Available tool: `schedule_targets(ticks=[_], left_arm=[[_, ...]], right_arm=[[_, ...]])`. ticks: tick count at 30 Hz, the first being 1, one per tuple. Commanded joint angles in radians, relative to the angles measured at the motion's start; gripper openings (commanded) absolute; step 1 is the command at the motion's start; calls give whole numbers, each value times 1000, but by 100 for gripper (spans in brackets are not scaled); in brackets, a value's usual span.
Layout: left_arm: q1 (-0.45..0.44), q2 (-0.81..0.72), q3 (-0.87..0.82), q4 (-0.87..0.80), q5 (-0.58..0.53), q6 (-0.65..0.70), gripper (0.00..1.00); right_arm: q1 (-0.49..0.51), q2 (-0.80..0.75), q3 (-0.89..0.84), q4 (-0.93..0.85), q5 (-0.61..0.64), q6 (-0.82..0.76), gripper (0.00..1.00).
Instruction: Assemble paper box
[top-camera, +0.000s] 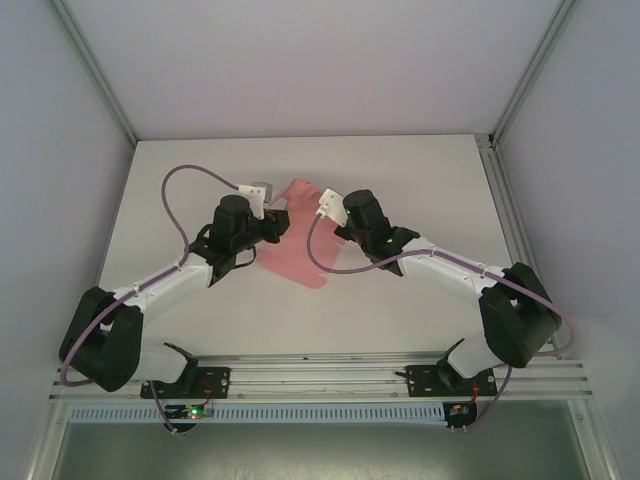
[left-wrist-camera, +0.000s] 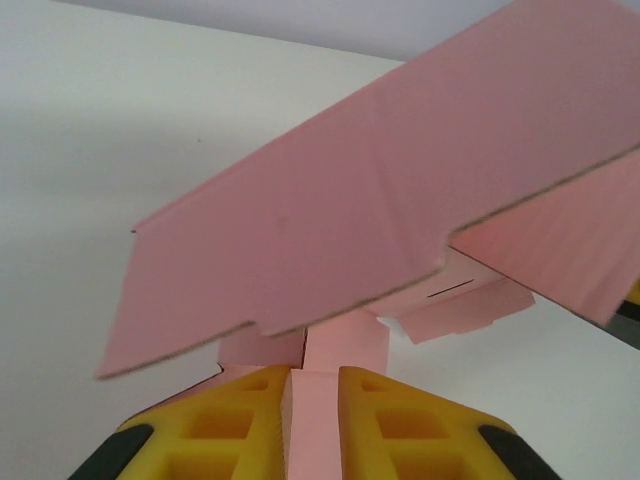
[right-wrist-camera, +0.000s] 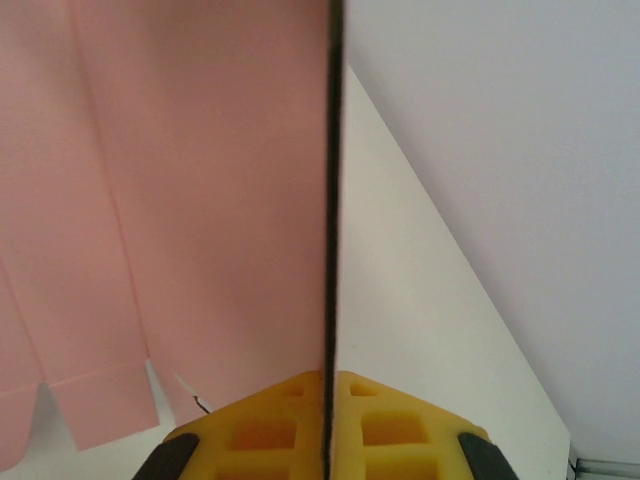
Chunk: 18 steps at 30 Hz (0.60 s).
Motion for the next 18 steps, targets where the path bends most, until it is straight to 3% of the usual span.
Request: schedule_targets(ticks=[1,11,18], left_arm=[[-14,29,30,37,-26,58,20],[-33,166,135,34,93,102,21],[-42,188,152,7,103,94,26]], right_arm=[[15,4,19,1,-25,25,0],[28,-1,5,-13,-78,6,0],[30,30,7,-19,-53,-2,0]])
